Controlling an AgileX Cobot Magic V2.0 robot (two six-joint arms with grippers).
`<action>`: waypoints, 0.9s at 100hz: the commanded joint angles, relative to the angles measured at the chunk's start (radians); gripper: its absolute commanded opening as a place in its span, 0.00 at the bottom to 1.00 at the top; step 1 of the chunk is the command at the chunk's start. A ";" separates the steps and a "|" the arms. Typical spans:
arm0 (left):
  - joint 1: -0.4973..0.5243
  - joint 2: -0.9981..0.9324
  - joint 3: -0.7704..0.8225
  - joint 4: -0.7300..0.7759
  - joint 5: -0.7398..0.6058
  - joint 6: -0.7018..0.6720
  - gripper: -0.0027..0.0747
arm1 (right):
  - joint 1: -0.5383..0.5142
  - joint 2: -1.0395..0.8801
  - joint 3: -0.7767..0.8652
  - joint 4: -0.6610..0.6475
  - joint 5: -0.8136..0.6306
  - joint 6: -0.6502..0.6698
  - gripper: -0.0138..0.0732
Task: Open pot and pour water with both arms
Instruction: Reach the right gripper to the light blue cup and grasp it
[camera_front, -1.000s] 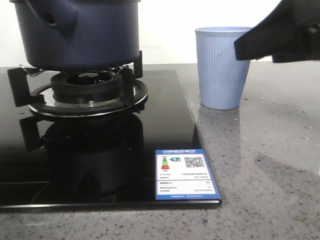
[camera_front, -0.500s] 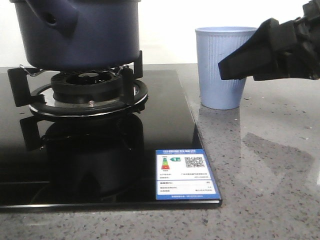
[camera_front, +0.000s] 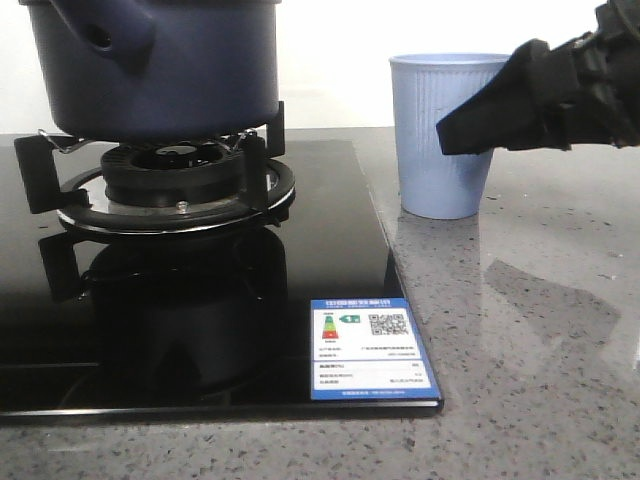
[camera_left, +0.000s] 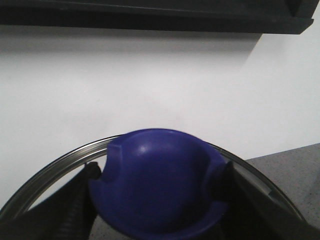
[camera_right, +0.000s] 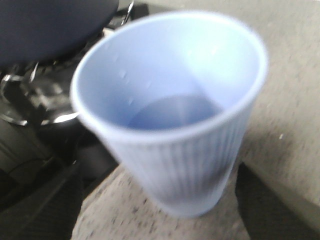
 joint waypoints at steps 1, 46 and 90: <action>0.001 -0.040 -0.042 -0.039 -0.061 -0.008 0.57 | -0.004 -0.001 -0.048 0.069 0.064 -0.016 0.78; 0.001 -0.040 -0.042 -0.039 -0.061 -0.008 0.57 | -0.004 0.101 -0.118 0.069 0.138 -0.016 0.78; 0.001 -0.040 -0.042 -0.039 -0.061 -0.008 0.57 | -0.004 0.130 -0.145 0.069 0.146 -0.016 0.78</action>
